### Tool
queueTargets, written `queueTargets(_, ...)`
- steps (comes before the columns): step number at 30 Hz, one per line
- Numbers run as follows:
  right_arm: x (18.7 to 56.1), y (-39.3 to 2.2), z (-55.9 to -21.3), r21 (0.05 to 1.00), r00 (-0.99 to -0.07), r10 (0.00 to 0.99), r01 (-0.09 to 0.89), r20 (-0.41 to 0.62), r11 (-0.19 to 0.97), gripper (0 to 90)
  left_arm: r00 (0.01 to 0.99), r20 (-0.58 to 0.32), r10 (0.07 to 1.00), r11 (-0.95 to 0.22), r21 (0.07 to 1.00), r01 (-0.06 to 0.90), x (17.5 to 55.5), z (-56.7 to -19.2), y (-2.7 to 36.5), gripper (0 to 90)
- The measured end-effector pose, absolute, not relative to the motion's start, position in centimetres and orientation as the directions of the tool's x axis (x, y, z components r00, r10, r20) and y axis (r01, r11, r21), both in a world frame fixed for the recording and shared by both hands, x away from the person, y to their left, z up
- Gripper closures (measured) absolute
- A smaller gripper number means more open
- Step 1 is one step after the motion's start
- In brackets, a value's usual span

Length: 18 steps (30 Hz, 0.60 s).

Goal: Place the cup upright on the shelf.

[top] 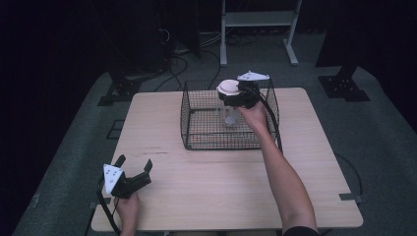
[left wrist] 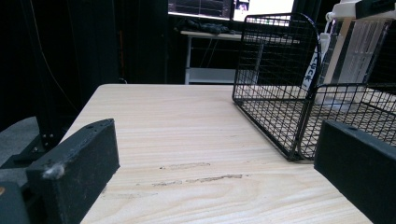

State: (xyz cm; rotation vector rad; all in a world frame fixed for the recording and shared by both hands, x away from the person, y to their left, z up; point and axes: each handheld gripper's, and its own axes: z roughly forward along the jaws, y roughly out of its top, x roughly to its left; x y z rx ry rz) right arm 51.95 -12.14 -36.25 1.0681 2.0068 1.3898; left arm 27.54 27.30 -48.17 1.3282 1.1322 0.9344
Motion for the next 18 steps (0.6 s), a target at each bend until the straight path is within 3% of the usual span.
queueTargets(18,52.2,-12.0,-37.4,0.907,-0.595,0.803,0.357,0.036,0.224,4.3,0.232,-0.084,0.969,0.061,0.993,0.104,27.5,-48.2,27.3,0.0)
